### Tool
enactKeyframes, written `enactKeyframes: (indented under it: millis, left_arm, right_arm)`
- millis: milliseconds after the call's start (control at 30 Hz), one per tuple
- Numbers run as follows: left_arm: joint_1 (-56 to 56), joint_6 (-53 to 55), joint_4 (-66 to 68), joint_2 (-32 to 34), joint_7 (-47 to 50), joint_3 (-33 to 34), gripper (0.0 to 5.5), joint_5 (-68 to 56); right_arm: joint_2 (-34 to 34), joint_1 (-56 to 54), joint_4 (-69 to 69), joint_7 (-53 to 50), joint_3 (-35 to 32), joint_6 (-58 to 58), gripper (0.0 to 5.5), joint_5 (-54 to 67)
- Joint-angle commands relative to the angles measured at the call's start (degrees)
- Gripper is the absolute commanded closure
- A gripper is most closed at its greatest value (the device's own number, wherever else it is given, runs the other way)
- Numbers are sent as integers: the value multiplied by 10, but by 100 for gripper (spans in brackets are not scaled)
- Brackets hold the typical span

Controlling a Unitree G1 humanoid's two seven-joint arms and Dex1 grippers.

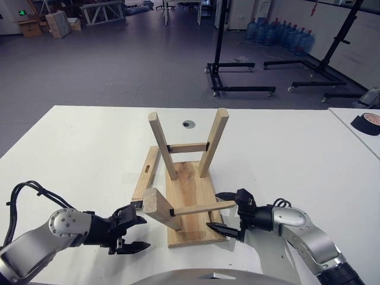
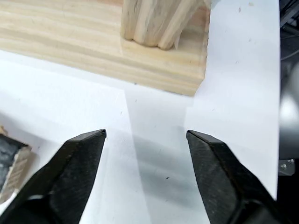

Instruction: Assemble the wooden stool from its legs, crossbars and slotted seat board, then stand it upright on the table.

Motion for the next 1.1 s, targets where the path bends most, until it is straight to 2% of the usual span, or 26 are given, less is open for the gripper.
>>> enactKeyframes:
  millis: [33, 167, 267, 400, 567, 767, 933, 1100]
  left_arm:
    - [15, -20, 25, -23, -13, 18, 196, 23]
    - [50, -59, 30, -50, -35, 79, 196, -7]
    - [76, -91, 39, -96, -47, 211, 196, -91]
    - [56, -70, 41, -156, -34, 383, 196, -262]
    - [-8, -55, -81, -194, 19, 469, 196, -465]
    - [-62, -19, -194, -181, 77, 433, 196, -618]
    - [-142, 20, -210, -189, 153, 325, 196, -606]
    - [-175, 35, -209, -199, 184, 284, 196, -617]
  right_arm:
    - [-4, 5, 21, -6, 5, 4, 10, -26]
    - [-4, 7, 22, -7, 1, 1, 10, -24]
    - [-11, 14, 14, -3, -11, 23, 10, -5]
    - [-17, 12, 22, 6, -20, 22, 10, -2]
    - [-10, 0, 38, 8, -10, 10, 10, -15]
    - [-11, -11, 41, 13, -4, 13, 10, -15]
    - [-8, -18, 29, 9, 5, 23, 10, -20]
    - [-5, -19, 24, 4, 8, 28, 10, -25]
